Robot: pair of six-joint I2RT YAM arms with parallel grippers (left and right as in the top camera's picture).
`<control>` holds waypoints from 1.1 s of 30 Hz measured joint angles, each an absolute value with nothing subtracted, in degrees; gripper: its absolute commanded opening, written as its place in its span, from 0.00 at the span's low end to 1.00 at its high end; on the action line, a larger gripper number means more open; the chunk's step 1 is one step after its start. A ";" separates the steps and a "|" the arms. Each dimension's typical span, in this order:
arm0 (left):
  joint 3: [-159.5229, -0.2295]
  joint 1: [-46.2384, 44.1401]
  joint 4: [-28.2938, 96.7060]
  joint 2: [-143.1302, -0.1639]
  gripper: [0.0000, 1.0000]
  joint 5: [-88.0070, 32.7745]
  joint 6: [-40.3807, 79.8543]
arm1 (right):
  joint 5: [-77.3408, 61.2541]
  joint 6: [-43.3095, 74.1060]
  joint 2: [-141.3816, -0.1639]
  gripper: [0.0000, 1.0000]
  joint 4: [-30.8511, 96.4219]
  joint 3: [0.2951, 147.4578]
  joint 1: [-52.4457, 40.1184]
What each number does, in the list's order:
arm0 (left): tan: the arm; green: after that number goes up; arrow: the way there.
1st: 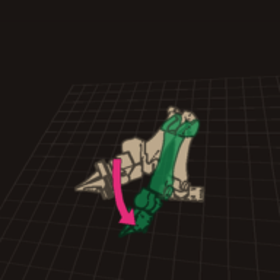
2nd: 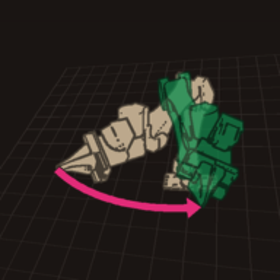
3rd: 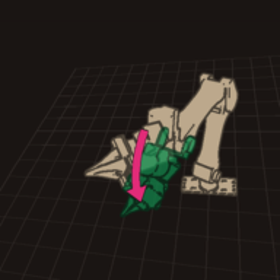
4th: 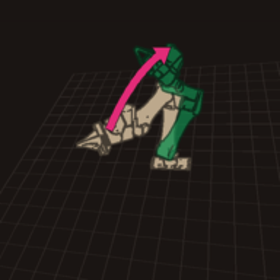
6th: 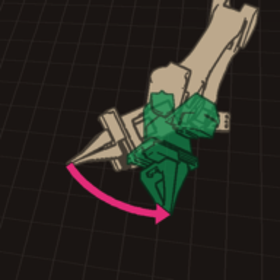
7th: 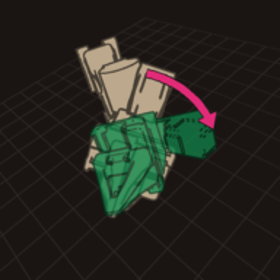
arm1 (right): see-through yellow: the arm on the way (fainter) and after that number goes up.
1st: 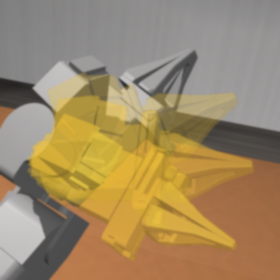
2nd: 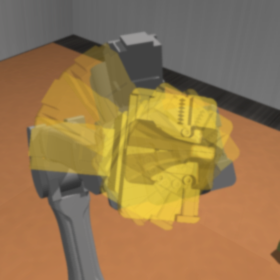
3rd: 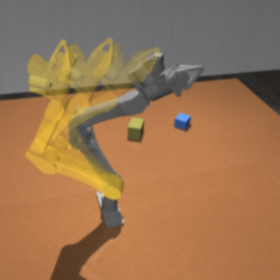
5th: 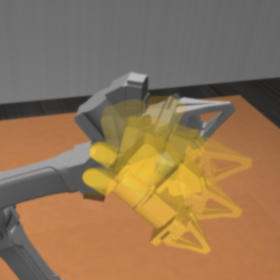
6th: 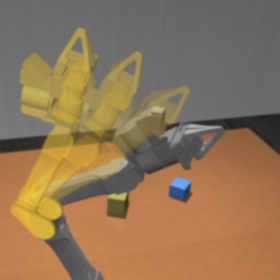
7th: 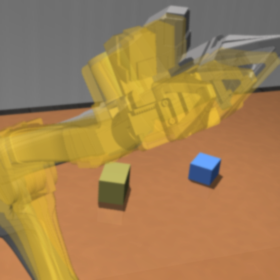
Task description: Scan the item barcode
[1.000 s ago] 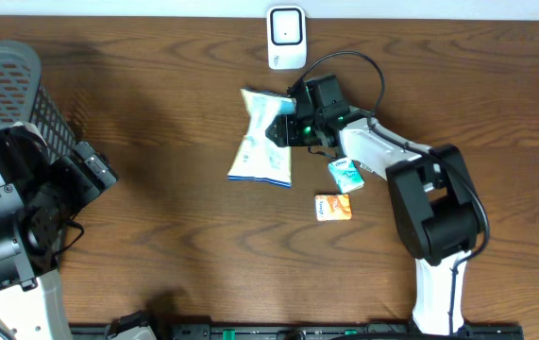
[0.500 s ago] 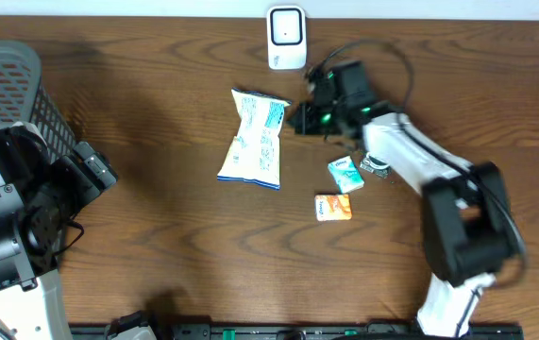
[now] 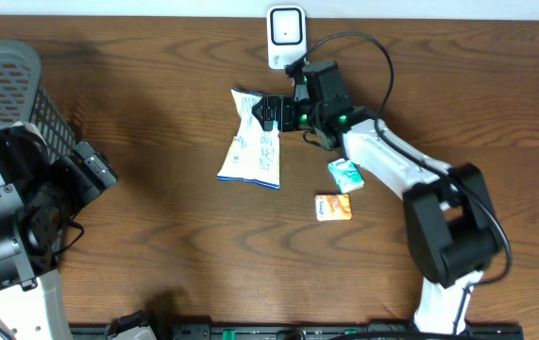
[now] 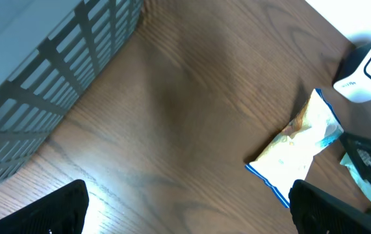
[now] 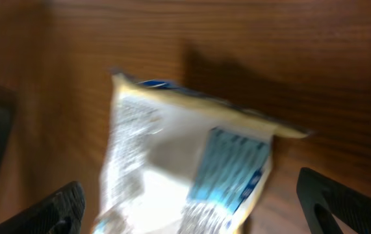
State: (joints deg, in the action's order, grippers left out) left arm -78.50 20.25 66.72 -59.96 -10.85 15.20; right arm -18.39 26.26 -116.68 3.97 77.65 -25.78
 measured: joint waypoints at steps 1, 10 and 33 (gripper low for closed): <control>-78.50 20.25 66.70 -59.96 0.98 -10.85 15.18 | -18.26 26.59 -117.51 0.99 3.14 77.58 -25.71; -78.50 20.25 66.70 -59.96 0.98 -10.85 15.18 | -19.68 28.29 -125.23 0.99 -7.29 77.45 -25.65; -78.48 20.25 66.70 -59.96 0.98 -10.85 15.20 | -36.93 27.00 -115.68 0.01 -1.37 77.14 -19.73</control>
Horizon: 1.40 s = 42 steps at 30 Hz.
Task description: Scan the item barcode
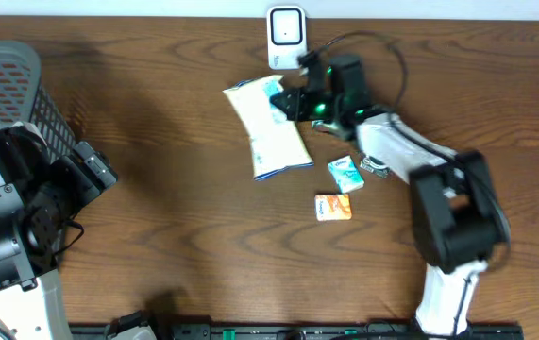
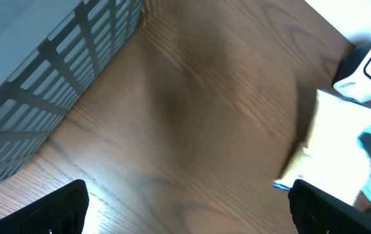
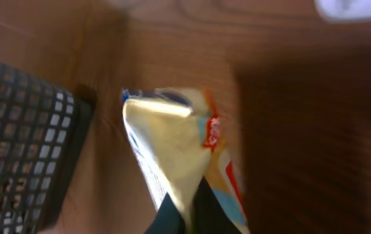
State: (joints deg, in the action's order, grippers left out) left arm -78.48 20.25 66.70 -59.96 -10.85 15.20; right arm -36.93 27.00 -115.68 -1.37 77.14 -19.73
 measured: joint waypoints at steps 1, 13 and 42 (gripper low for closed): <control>-78.50 20.25 66.72 -59.96 0.97 -10.85 15.18 | -35.68 26.06 -113.78 0.01 0.71 77.17 -19.68; -78.50 20.25 66.70 -59.96 0.98 -10.85 15.20 | -9.93 13.47 -104.29 0.01 23.81 77.19 -24.82; -78.50 20.25 66.70 -59.96 0.98 -10.85 15.20 | -9.96 13.98 -106.02 0.99 29.80 72.82 -19.51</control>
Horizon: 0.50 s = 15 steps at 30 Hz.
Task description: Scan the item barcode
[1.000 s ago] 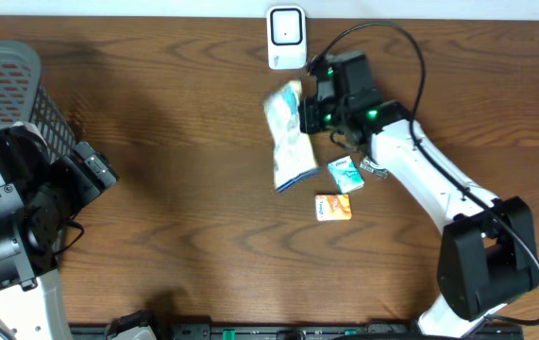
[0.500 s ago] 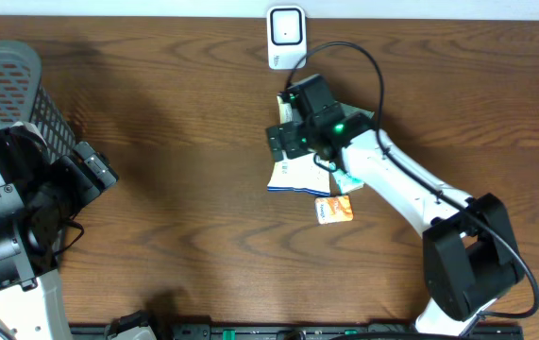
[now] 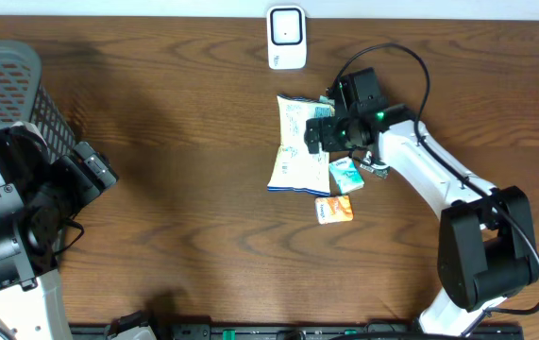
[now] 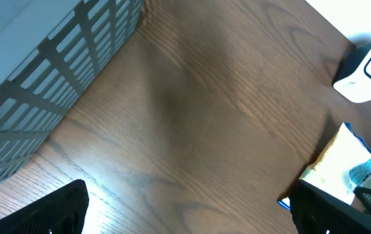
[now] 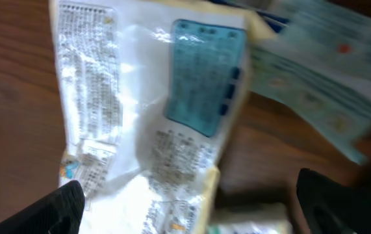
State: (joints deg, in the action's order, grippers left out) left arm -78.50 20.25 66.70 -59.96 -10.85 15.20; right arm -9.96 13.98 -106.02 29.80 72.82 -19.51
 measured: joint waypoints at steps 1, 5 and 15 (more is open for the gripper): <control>-78.50 20.25 66.70 -59.96 0.97 -10.85 15.18 | -10.79 13.96 -106.02 0.99 28.84 72.14 -19.51; -78.50 20.25 66.70 -59.96 0.98 -10.85 15.18 | -13.23 13.82 -106.02 0.93 23.88 68.66 -19.51; -78.50 20.25 66.70 -59.96 0.97 -10.85 15.18 | -18.76 14.79 -110.52 0.96 14.76 66.13 -19.51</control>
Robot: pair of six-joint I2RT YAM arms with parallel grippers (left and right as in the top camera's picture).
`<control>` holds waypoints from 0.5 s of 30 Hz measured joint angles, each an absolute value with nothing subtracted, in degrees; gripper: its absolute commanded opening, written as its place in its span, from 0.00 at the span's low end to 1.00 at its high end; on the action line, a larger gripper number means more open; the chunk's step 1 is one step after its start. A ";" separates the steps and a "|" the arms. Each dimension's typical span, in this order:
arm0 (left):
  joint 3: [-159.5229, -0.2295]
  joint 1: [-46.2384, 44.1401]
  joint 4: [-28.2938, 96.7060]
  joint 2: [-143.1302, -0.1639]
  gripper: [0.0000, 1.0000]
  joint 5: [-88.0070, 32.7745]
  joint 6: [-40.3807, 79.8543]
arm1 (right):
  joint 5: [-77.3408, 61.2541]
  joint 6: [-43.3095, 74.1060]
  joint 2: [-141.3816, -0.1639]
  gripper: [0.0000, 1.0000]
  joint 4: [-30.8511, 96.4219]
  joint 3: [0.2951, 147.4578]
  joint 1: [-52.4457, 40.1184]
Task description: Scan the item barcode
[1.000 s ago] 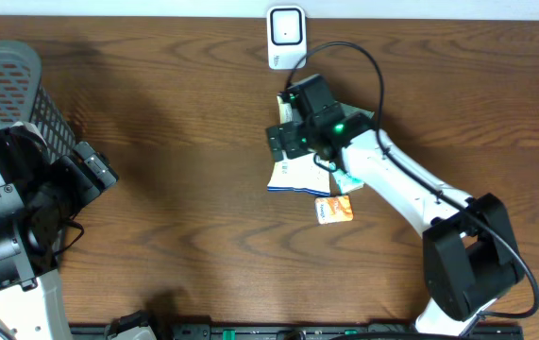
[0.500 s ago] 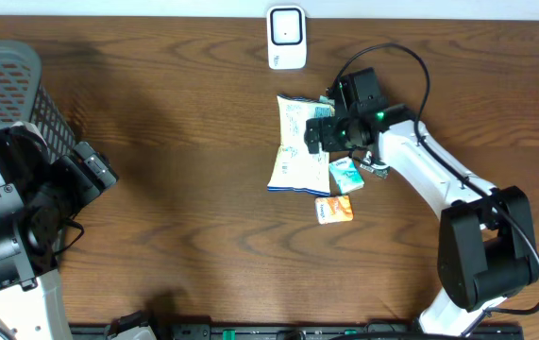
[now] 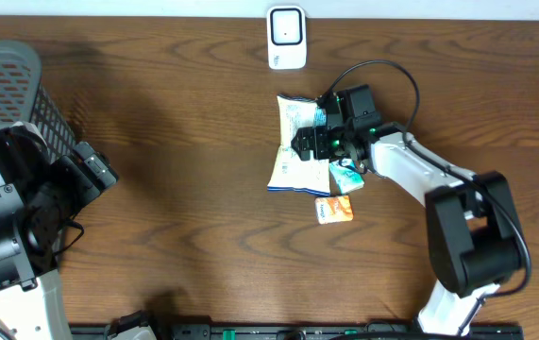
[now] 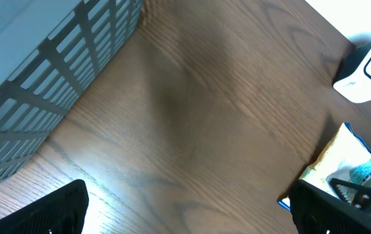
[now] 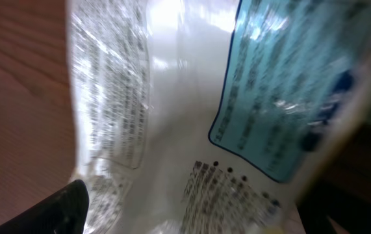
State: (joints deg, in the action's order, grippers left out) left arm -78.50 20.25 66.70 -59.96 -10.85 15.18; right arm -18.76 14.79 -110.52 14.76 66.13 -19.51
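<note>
The snack bag [image 3: 291,144] lies flat on the table below the white scanner [image 3: 287,38], its white printed back with a teal panel facing up. My right gripper [image 3: 311,144] hangs open low over the bag's right half. In the right wrist view the bag [image 5: 172,97] fills the frame, and the gripper [image 5: 191,208] has its fingers spread to either side with fine print between them. The bag's corner [image 4: 341,156] and the scanner [image 4: 367,71] show in the left wrist view. My left gripper [image 4: 188,201] is open over bare wood at the far left.
A grey mesh basket [image 3: 9,80] stands at the left edge next to the left arm. A small teal packet [image 3: 345,175] and an orange packet [image 3: 333,208] lie just right of and below the bag. The right arm's cable loops above the gripper.
My right gripper, still open, has moved a little left and down onto the bag, which now fills its wrist view. The bag lies where it was. The left arm has not moved.
The bag first lay left of and below the scanner with my open right gripper at its top edge. Then the gripper was shut on it, holding it up by the scanner. Later the bag lay further right beside the small packets, let go, and now the gripper hangs close over it.
</note>
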 measured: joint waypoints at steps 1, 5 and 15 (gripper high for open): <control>-78.48 20.25 66.67 -59.96 0.98 -10.85 15.18 | -19.31 14.98 -111.24 0.96 14.63 66.13 -19.51; -78.50 20.25 66.72 -59.96 0.98 -10.85 15.20 | -22.11 15.75 -113.16 0.75 12.73 66.67 -19.46; -78.50 20.25 66.67 -59.96 0.98 -10.85 15.18 | -30.24 17.56 -113.56 0.01 11.51 67.22 -18.94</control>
